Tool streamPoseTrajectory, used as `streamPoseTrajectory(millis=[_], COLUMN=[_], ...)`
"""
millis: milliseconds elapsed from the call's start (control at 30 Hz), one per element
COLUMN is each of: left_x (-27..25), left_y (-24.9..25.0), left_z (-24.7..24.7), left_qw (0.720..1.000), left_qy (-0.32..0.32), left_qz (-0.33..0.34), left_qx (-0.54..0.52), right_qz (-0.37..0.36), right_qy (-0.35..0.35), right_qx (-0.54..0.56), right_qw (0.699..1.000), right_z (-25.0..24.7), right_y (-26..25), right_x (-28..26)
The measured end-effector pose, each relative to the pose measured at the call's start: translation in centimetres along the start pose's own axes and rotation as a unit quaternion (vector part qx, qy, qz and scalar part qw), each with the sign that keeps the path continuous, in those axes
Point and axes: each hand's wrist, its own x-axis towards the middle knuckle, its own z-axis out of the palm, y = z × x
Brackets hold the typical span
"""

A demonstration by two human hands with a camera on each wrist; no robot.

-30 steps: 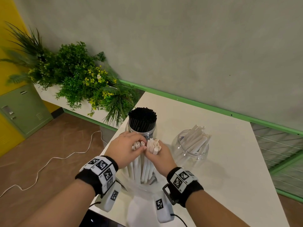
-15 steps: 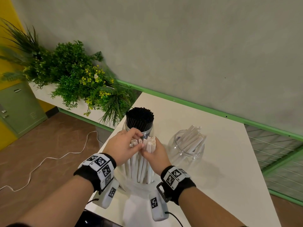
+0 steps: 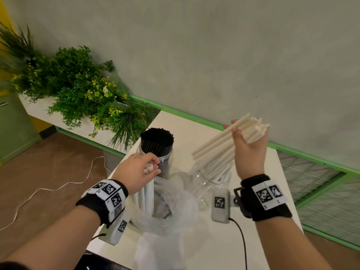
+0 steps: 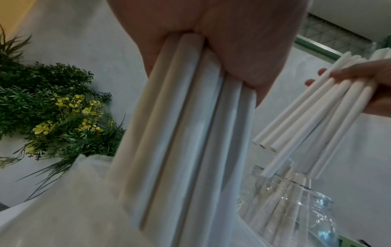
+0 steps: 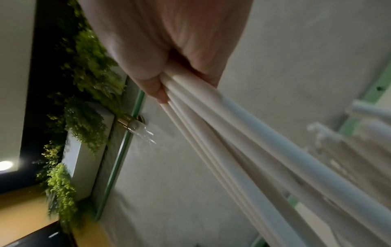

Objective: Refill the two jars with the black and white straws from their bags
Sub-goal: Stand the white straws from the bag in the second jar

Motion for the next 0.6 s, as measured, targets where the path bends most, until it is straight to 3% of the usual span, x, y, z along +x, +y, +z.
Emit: streamPoseTrajectory(millis=[167,333,600], left_x=[-0.1,-0.3,-0.4], left_y=[-0.2,-0.2,0.1], left_z=[0.0,-0.3,-0.2], left_qw=[1.0,1.0,1.0], left_qy=[0.005,0.008,0.007], left_qz=[0.008,0.007,0.013], left_qx=[0.005,0.006,0.012], right_qz=[0.011,0.0,0.013], right_qy=[0.038,0.084,0.059], right_qx=[-0.028,0.024,-0.049], right_qw=[0.999,0.996,0.997], right_z=[-1.5,-2.6,-2.1], right_y=[1.1,1.0,2.7], right_x=[1.2,2.4,1.9])
